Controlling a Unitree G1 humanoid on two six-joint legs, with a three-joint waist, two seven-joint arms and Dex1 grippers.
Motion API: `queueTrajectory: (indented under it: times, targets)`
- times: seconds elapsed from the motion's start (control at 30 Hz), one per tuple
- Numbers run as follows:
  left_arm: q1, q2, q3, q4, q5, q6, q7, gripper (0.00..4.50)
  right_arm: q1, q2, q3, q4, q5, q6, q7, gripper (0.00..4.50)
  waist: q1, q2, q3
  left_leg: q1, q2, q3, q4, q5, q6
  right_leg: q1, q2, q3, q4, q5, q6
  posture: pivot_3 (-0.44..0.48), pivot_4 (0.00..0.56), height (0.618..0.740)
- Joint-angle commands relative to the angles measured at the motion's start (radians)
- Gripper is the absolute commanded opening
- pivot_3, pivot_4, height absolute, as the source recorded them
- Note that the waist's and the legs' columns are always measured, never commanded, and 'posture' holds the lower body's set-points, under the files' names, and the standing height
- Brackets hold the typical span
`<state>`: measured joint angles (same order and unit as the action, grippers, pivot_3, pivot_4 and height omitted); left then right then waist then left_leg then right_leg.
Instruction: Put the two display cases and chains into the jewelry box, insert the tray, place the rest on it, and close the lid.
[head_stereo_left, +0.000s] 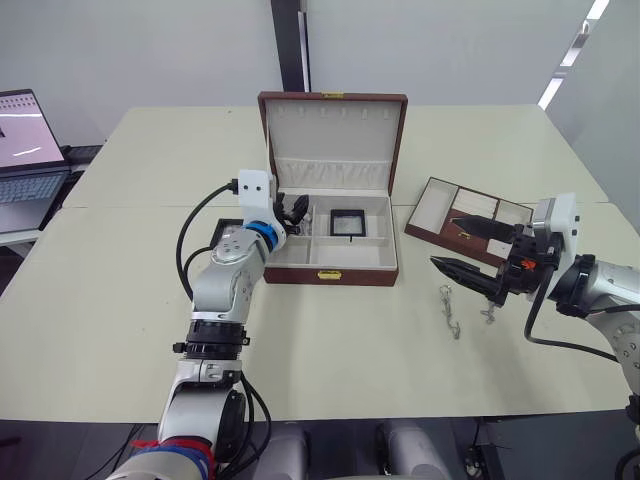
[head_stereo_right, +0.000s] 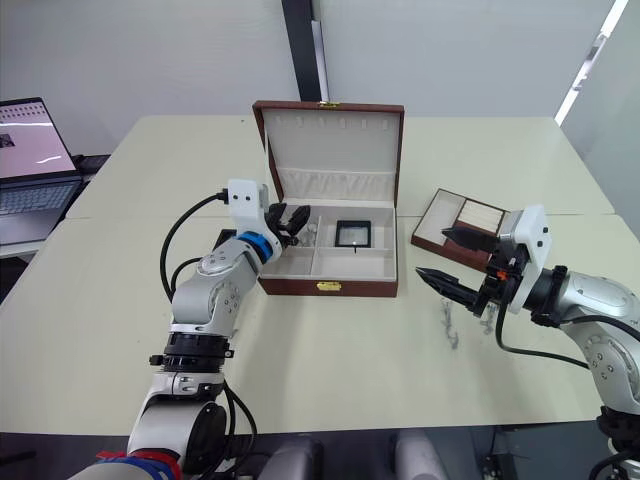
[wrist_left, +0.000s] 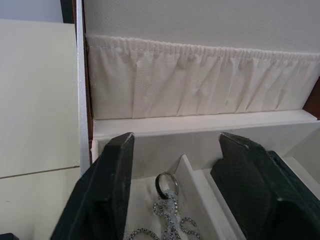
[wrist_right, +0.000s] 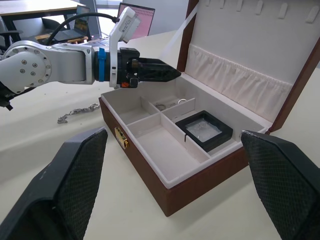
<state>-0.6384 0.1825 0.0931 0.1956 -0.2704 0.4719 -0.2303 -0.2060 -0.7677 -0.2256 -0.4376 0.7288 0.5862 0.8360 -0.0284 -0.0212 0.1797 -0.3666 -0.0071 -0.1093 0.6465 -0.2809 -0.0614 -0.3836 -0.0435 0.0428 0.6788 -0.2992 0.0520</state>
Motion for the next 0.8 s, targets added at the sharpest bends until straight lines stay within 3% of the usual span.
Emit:
queueTrajectory:
  times: [0.03,0.1,0.43,0.53,0.63,0.8]
  targets:
    - [-0.002,-0.006,0.006,-0.048,-0.013,-0.009,-0.013,3.95,-0.007,-0.012,-0.028,-0.029,0.015,-0.004,0.005,4.50,0.000,0.000,0.000,0.000,0.000,0.000,0.000,0.000,0.000,0.000,0.000,0.000,0.000,0.000,0.000,0.000,0.150,0.740]
    - [-0.004,-0.008,0.006,-0.049,-0.017,-0.009,-0.020,4.47,-0.007,-0.013,-0.028,-0.029,0.015,-0.004,0.006,4.50,0.000,0.000,0.000,0.000,0.000,0.000,0.000,0.000,0.000,0.000,0.000,0.000,0.000,0.000,0.000,0.000,0.150,0.740]
    - [0.027,0.020,-0.008,-0.120,-0.069,0.036,-0.134,4.47,-0.001,-0.013,-0.041,-0.016,0.012,-0.006,0.007,4.50,-0.001,0.000,0.000,0.000,0.000,0.000,0.000,0.000,0.000,0.000,0.000,0.000,0.000,0.000,0.000,0.000,0.150,0.740]
    - [0.068,0.086,0.015,-0.227,-0.151,0.061,-0.260,4.47,0.021,-0.022,-0.068,0.002,0.007,-0.011,0.016,4.50,-0.004,0.000,0.000,0.000,0.001,0.000,0.000,0.000,0.000,-0.001,0.000,0.000,0.000,0.000,0.000,0.000,0.150,0.740]
    - [0.155,0.245,0.060,-0.361,-0.259,0.156,-0.412,4.47,0.078,-0.057,-0.121,0.066,-0.011,-0.032,0.066,4.50,-0.003,0.000,0.000,0.000,0.001,0.000,-0.001,0.000,0.000,-0.001,0.001,0.000,0.000,0.000,0.000,0.000,0.150,0.740]
    - [0.308,0.482,0.158,-0.441,-0.395,0.249,-0.619,4.47,0.144,-0.104,-0.178,0.198,-0.060,-0.093,0.143,4.50,-0.003,0.000,0.000,0.001,0.001,0.001,-0.001,0.000,0.000,-0.001,0.001,0.001,0.000,0.000,0.000,0.000,0.150,0.740]
